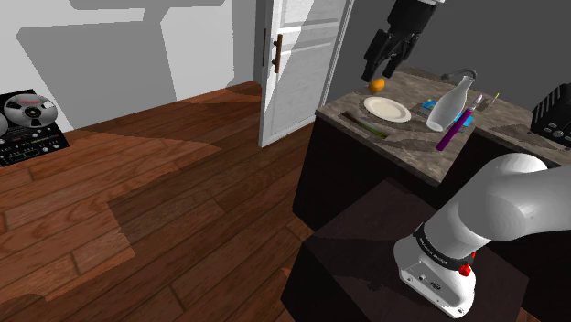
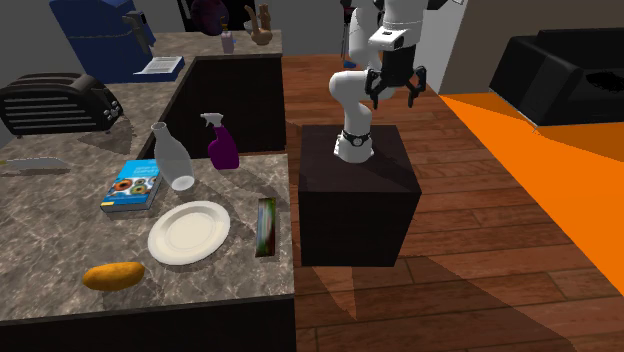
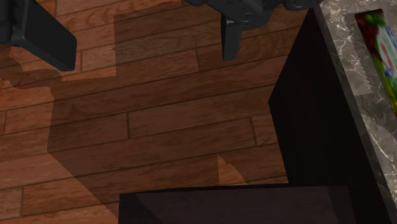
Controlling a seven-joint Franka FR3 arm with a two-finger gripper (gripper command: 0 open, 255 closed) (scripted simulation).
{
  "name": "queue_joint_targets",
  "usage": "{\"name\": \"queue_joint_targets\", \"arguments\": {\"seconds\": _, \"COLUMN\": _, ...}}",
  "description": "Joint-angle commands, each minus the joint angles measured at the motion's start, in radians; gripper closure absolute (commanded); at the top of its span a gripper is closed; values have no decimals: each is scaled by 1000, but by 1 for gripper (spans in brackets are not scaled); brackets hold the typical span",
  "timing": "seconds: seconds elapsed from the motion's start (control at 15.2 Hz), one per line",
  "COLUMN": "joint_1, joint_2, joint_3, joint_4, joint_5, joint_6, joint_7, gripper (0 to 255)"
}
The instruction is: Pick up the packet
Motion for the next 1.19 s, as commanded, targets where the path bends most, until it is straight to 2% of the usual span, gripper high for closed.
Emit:
{"name": "queue_joint_targets", "arguments": {"seconds": 0.0, "joint_1": 0, "joint_2": 0, "joint_3": 0, "joint_4": 0, "joint_5": 0, "joint_6": 0, "joint_7": 0, "gripper": 0}}
{"name": "queue_joint_targets", "arguments": {"seconds": 0.59, "joint_1": -55, "joint_2": 126, "joint_3": -136, "joint_4": -96, "joint_5": -88, "joint_6": 195, "joint_7": -187, "gripper": 0}}
{"name": "queue_joint_targets", "arguments": {"seconds": 1.12, "joint_1": -95, "joint_2": 325, "joint_3": -258, "joint_4": -93, "joint_5": -136, "joint_6": 377, "joint_7": -352, "gripper": 0}}
